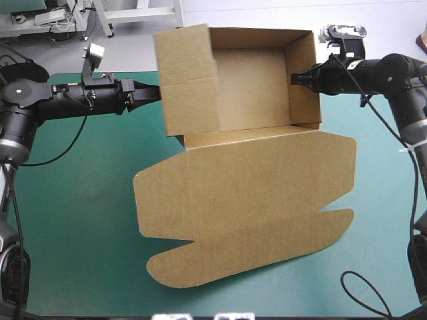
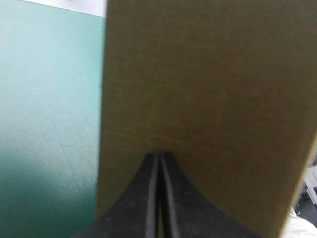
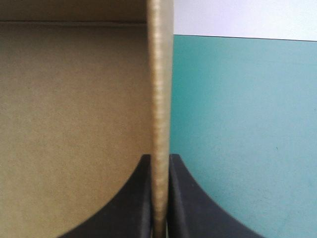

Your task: Fold the box

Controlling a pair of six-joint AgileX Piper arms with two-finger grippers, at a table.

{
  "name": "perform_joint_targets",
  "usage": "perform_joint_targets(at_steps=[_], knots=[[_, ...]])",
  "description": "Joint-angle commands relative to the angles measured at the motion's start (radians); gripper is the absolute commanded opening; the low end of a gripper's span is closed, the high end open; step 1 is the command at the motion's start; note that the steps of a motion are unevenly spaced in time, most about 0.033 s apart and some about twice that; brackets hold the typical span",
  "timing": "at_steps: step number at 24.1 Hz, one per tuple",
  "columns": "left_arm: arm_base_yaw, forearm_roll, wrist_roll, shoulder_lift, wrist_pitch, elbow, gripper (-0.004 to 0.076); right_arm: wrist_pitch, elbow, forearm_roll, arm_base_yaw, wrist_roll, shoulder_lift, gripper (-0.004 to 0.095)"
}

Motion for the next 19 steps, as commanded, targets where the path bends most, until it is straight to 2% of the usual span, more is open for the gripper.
perform_joint_targets(at_steps=[1, 6, 13, 16, 19], knots=[[-0.043, -0.083, 0.003, -0.044, 0.066, -0.032, -0.0008, -0.100, -0.031, 0.039, 0.022, 0.019, -0.024, -0.0011], [-0.063, -0.071, 0.003, -0.044, 0.064, -0.032, -0.0008, -0.126, -0.029, 0.036, 0.033, 0.029, -0.003, -0.0011], [-0.063, -0.008, 0.007, -0.043, -0.009, -0.032, 0.0007, -0.132, -0.029, 0.036, 0.033, 0.033, 0.018, -0.0011], [-0.063, 0.014, 0.008, -0.043, -0.018, -0.032, 0.0095, -0.132, -0.029, 0.036, 0.033, 0.033, 0.029, -0.0010], [-0.063, 0.014, 0.032, -0.043, -0.025, -0.032, 0.0249, -0.132, -0.029, 0.036, 0.033, 0.033, 0.046, -0.0010]])
